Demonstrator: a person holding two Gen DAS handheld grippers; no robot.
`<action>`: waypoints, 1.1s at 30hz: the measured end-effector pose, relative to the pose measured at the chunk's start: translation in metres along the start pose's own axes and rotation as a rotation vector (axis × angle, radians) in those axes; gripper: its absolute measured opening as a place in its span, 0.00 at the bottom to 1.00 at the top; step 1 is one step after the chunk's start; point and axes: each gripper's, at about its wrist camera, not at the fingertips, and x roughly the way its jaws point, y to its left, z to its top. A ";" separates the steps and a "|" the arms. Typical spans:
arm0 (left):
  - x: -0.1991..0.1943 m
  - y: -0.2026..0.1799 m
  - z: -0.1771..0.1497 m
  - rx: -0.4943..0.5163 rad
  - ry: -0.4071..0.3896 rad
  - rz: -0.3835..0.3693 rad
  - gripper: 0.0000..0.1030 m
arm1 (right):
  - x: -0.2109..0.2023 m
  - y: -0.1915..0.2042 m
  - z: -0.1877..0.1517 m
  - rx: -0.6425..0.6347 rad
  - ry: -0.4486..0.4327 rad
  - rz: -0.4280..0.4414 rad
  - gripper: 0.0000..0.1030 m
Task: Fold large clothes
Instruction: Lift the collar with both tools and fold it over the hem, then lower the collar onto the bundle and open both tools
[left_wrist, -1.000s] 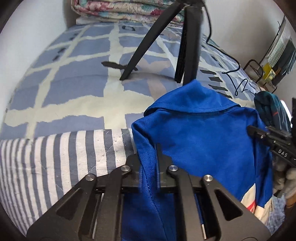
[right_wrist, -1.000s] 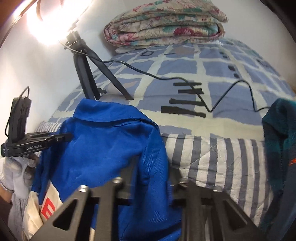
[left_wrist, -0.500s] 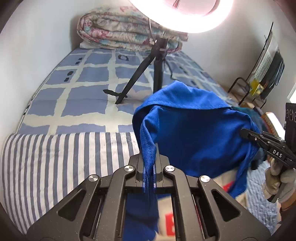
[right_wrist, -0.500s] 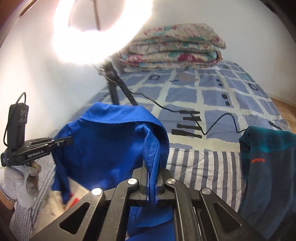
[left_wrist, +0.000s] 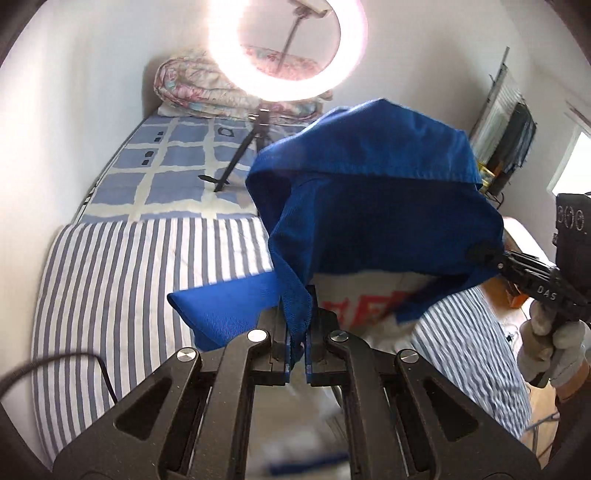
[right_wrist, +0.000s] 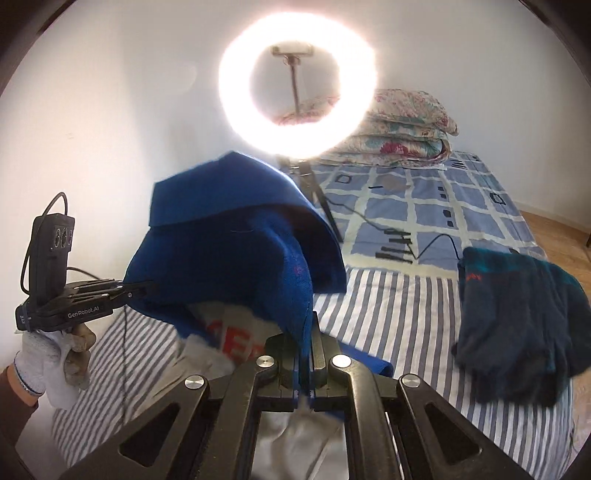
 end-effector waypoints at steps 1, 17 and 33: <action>-0.010 -0.006 -0.009 0.003 -0.001 -0.004 0.02 | -0.009 0.005 -0.008 -0.005 0.000 -0.002 0.00; -0.082 -0.033 -0.171 -0.063 0.048 -0.034 0.02 | -0.089 0.054 -0.156 -0.037 0.093 0.014 0.00; -0.099 -0.023 -0.272 -0.024 0.107 0.068 0.14 | -0.098 0.081 -0.256 -0.146 0.208 -0.076 0.03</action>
